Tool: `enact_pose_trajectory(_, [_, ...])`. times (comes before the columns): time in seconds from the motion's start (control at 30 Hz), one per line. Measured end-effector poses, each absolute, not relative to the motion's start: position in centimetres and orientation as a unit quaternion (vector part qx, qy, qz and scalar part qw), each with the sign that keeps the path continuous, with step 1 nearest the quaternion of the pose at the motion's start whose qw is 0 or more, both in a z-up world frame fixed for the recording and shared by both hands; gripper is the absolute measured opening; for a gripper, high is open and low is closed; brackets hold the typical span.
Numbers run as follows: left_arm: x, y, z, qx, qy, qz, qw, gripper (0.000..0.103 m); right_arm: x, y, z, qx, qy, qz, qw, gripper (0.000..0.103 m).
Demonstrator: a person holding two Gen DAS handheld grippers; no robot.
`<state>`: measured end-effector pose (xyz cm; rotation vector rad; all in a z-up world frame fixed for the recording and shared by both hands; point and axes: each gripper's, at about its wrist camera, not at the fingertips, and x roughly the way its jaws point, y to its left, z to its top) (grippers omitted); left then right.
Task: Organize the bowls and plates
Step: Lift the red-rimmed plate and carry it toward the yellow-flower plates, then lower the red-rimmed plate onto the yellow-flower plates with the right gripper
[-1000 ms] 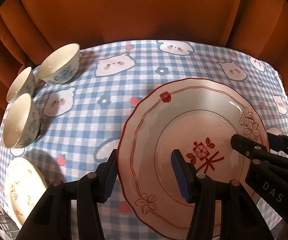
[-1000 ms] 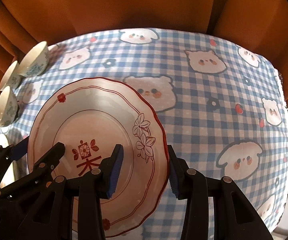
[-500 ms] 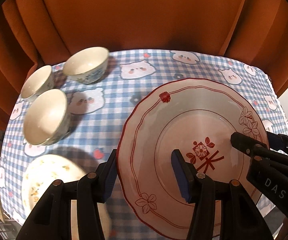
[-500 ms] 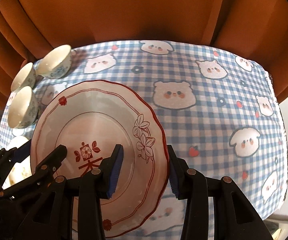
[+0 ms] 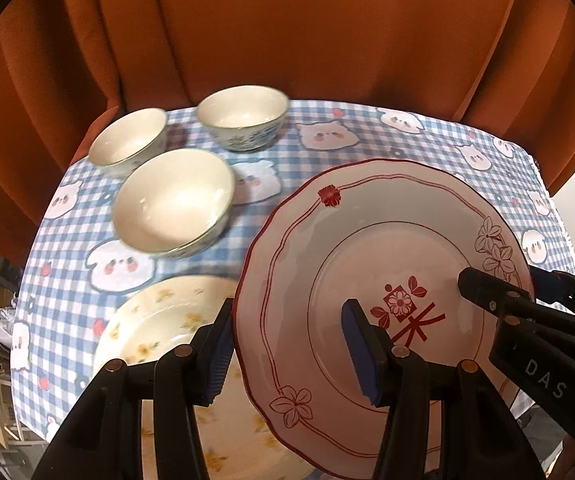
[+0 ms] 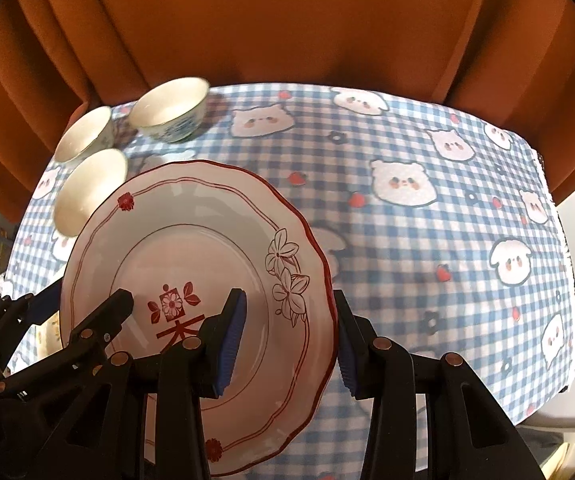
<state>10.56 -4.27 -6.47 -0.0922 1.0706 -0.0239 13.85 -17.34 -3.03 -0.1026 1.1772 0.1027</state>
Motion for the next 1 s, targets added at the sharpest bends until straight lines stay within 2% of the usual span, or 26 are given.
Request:
enact_pose_trajectory(0.53, [6.6,2.5,-10.7,-0.082,0.546,0.006,0.833,0.053,11.2,-10.2,-7.4,-0.069,0.598,0.069,0.796,0.045])
enact_pose_trajectory(1.0, [5.6,3.8,-12.8,-0.095,0.565,0.018,0.820,0.053,10.7,-7.7,-9.6,-0.098,0.607,0.075,0.785,0.045])
